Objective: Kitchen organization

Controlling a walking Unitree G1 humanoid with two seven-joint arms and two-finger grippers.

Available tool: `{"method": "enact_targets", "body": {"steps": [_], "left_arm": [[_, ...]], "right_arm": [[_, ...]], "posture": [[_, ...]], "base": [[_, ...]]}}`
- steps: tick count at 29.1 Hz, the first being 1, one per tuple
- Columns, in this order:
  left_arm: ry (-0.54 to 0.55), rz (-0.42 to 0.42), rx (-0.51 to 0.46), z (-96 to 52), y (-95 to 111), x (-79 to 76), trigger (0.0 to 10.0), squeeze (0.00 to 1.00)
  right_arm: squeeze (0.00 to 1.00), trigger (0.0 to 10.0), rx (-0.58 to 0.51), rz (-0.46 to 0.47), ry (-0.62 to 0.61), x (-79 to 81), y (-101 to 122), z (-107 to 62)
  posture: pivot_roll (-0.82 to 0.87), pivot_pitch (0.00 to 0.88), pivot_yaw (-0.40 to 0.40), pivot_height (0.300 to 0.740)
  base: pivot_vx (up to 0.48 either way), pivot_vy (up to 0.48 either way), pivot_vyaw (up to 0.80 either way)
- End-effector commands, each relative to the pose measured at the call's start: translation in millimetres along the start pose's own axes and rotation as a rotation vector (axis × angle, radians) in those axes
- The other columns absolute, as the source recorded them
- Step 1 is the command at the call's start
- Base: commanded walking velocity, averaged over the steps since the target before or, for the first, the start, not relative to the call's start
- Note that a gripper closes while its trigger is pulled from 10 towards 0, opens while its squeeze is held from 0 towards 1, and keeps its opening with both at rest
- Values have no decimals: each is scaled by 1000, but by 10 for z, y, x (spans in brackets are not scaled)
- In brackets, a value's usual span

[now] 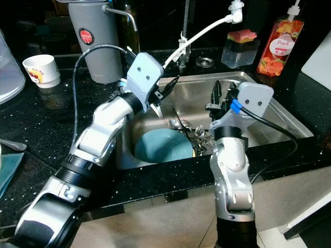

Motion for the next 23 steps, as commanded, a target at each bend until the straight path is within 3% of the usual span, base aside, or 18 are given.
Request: {"method": "enact_targets", "body": {"steps": [1, 18, 23], "left_arm": [[5, -17, -4, 1, -16, -36, 10000, 0], [64, -130, 6, 6, -76, -36, 10000, 0], [88, -144, -29, 34, 29, 65, 10000, 0]], "right_arm": [[0, 10000, -11, 1, 3, 32, 14, 30], [0, 10000, 6, 24, -8, 14, -27, 45], [0, 10000, 27, 41, 9, 27, -53, 67]], "posture": [[175, 0, -7, 740], [123, 0, -4, 740], [144, 0, -33, 740]], "base": [[0, 0, 0], [0, 0, 0], [0, 0, 0]]}}
Point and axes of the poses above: a point about 5 cm out from each wrist's last joint towards the gripper, its own z axis pointing out of the wrist towards the gripper, its own y axis along the axis of the wrist's last joint, x = y × z, the point moved 3 cm from there along z, pointing out of the wrist towards the gripper, and after that the axes turned 2 degrees about z, right-handed, at the moved point
